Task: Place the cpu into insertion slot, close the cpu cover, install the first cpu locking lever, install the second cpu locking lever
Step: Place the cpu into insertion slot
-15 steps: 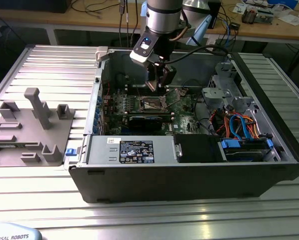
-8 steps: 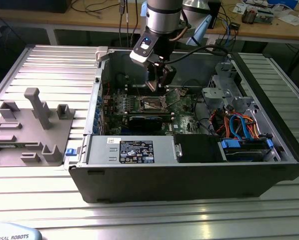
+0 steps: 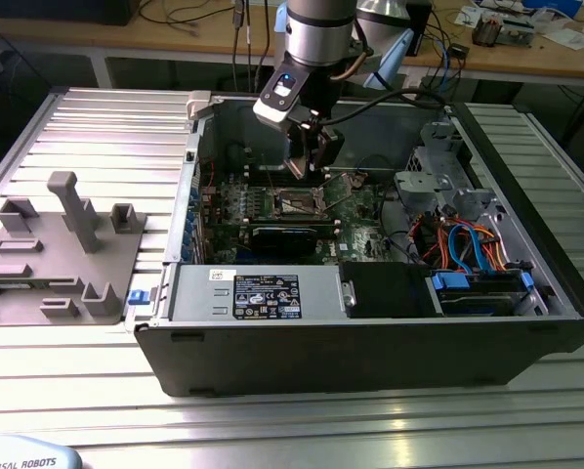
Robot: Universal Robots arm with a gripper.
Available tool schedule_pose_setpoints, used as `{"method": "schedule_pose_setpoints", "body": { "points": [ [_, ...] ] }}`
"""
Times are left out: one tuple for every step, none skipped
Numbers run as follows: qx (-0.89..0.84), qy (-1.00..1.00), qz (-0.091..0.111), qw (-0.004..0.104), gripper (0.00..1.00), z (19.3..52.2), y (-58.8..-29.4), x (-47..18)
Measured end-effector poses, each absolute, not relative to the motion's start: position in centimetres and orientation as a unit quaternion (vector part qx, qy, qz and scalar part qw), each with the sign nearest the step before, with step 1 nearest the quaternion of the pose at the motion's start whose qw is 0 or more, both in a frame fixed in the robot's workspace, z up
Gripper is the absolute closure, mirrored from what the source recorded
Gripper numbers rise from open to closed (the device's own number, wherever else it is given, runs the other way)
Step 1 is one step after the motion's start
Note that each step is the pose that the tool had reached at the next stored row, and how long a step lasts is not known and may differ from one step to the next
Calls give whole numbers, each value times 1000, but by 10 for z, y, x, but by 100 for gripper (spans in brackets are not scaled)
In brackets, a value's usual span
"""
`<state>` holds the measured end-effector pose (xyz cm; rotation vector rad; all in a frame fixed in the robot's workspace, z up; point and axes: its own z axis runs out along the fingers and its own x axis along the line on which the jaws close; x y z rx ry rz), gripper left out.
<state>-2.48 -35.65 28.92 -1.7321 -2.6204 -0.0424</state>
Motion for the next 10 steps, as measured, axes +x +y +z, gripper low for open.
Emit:
{"method": "schedule_pose_setpoints", "body": {
  "points": [
    [-552,-834,-14,0,46,289,-357,-25],
    [-552,-834,-13,0,46,289,-357,-25],
    [-552,-834,-13,0,46,289,-357,-25],
    [-553,-833,-13,0,46,289,-357,-25],
    [-553,-833,-14,0,46,289,-357,-25],
    [-553,-833,-13,0,46,289,-357,-25],
    [-553,-833,-14,0,46,289,-357,-25],
    [-554,-833,-13,0,46,289,-357,-25],
    [-554,-832,-13,0,46,289,-357,-25],
    [-554,-832,-13,0,46,289,-357,-25]
  ]
}}
